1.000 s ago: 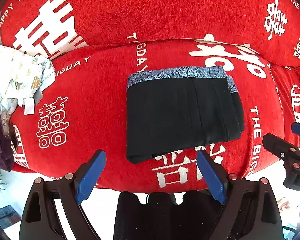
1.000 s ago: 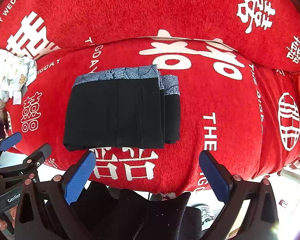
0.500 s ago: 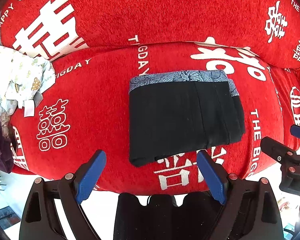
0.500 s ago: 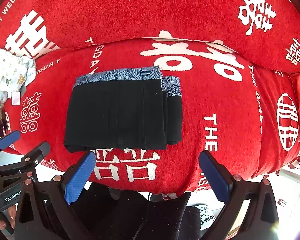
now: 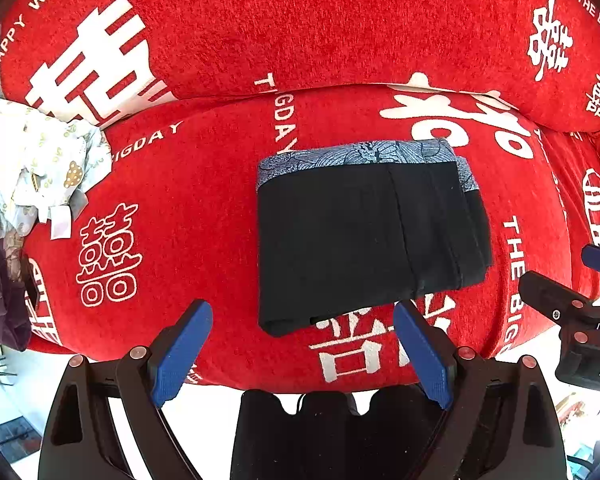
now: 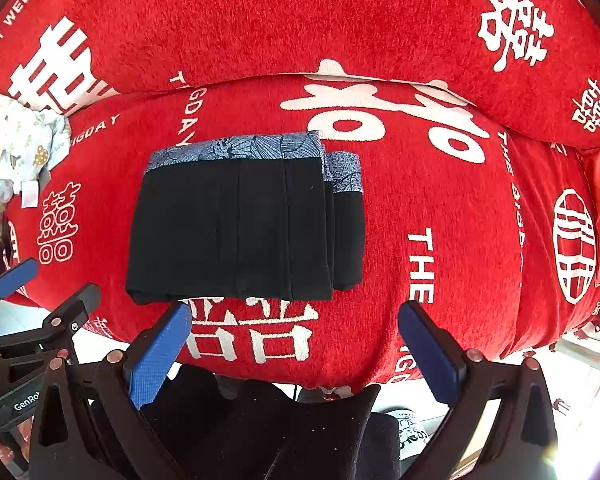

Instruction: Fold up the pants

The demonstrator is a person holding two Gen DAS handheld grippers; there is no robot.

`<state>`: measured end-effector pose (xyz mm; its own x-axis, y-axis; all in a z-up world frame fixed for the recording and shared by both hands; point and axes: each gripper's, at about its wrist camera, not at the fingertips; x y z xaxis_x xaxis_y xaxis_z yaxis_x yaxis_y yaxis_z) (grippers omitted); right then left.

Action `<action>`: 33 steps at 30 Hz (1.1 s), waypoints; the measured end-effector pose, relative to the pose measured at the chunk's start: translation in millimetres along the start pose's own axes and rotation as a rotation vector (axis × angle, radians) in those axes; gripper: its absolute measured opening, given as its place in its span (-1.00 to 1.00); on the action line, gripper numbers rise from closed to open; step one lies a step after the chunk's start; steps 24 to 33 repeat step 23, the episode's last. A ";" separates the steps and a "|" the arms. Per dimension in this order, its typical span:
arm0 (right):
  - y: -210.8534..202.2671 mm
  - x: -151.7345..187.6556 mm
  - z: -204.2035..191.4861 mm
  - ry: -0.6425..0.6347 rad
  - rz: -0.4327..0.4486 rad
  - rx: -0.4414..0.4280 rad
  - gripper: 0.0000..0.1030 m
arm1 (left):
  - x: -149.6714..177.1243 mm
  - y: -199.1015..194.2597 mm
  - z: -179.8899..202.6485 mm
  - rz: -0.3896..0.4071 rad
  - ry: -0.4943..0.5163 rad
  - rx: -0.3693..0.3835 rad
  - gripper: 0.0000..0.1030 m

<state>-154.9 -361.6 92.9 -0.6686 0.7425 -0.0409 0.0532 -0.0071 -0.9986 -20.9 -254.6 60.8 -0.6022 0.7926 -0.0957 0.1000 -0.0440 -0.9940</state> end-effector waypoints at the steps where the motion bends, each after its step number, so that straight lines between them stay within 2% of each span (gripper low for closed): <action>1: 0.3 0.0 0.5 0.002 0.000 0.000 0.99 | 0.0 0.2 0.8 -0.001 -0.001 0.000 0.80; 16: 0.6 0.6 0.0 0.009 0.002 0.014 0.99 | -2.8 3.0 -1.7 0.000 -0.004 0.011 0.80; 21: 1.5 -1.9 -1.9 0.004 -0.003 0.020 0.99 | -2.1 0.2 -1.7 0.039 -0.005 0.011 0.80; 33: 1.7 -2.2 -2.7 0.005 -0.002 0.023 0.99 | -3.4 0.2 -2.4 0.039 0.000 0.025 0.80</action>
Point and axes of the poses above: each gripper's, at about its wrist camera, not at the fingertips, and y roughly the way its jaws point, z to its right, x to its underside, and after that the axes turned 5 degrees about y, right-handed
